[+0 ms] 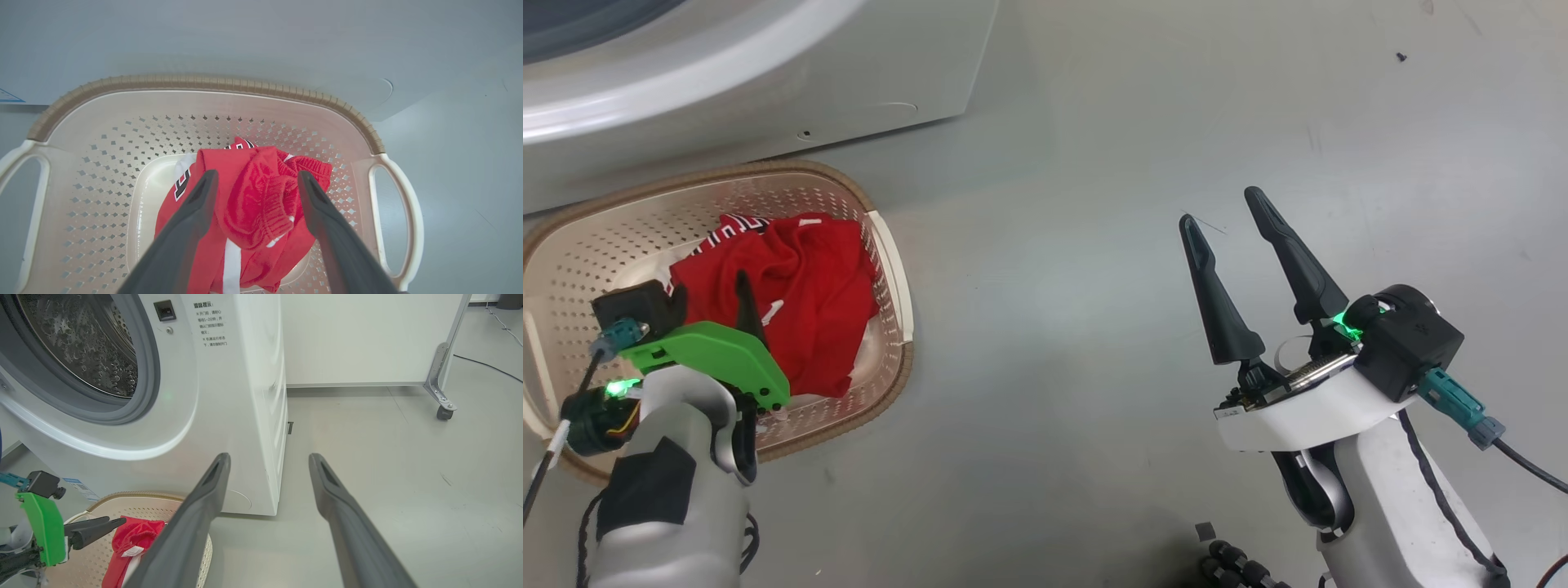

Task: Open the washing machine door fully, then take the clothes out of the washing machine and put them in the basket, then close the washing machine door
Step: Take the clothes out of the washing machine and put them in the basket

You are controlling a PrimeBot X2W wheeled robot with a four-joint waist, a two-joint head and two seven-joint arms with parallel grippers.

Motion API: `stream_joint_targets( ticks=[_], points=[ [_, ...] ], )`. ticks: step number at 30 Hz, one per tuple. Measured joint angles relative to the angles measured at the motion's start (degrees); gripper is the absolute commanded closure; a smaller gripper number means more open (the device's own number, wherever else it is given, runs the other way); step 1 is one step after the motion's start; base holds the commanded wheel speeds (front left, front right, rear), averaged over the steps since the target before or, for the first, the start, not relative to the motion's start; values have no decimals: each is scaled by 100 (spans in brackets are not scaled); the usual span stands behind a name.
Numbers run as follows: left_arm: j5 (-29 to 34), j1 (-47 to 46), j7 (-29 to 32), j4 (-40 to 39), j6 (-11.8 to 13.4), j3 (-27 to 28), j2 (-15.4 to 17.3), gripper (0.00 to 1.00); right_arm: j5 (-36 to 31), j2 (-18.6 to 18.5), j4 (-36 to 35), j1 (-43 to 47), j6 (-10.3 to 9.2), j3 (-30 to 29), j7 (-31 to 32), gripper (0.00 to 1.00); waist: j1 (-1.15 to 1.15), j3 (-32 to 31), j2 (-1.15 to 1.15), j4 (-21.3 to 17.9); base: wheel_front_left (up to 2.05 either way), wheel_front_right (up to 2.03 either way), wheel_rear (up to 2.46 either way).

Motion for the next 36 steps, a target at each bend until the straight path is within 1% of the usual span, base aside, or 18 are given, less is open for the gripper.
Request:
stream_joint_targets(
  ticks=[5, 8, 13, 18, 21, 23, 29, 36],
  points=[
    [-49, 19, -367, 9, -142, -85, -87, 0, -98, -85, 67, 4, 0, -85, 1, 0, 0, -213, 0, 164, 0, 0, 0],
    [-81, 73, -424, -3, -216, -116, -93, 0, -136, -123, 109, 9, 0, -127, 1, 0, -1, -355, 0, 278, 0, 0, 0],
    [-92, 274, -513, -88, -267, -142, -100, 0, -162, -148, 218, 64, 0, -166, 0, 0, 0, -633, 0, 455, 0, 0, 0],
    [-91, 395, -516, -316, -271, -175, -116, 0, -204, -187, 312, 165, 0, -215, 0, 0, -1, -939, 0, 620, 0, 0, 0],
    [-76, 452, -527, -508, -323, -241, -126, 0, -216, -210, 391, 298, 0, -259, 0, 0, 0, -1128, 0, 717, 0, 0, 0],
    [-56, 484, -531, -702, -323, -282, -140, 0, -244, -222, 422, 335, 0, -259, 1, 0, 0, -1252, 0, 780, 0, 0, 0],
    [79, 550, -532, -1612, -323, -290, -163, 0, -299, -229, 498, 421, 0, -271, 1, 0, -1, -1614, 0, 951, 0, 0, 0],
    [298, 939, -533, -2402, -322, -309, -170, 0, -344, -225, 558, 488, 0, -266, 1, 0, 0, -2001, 0, 1099, 0, 0, 0]
  ],
)
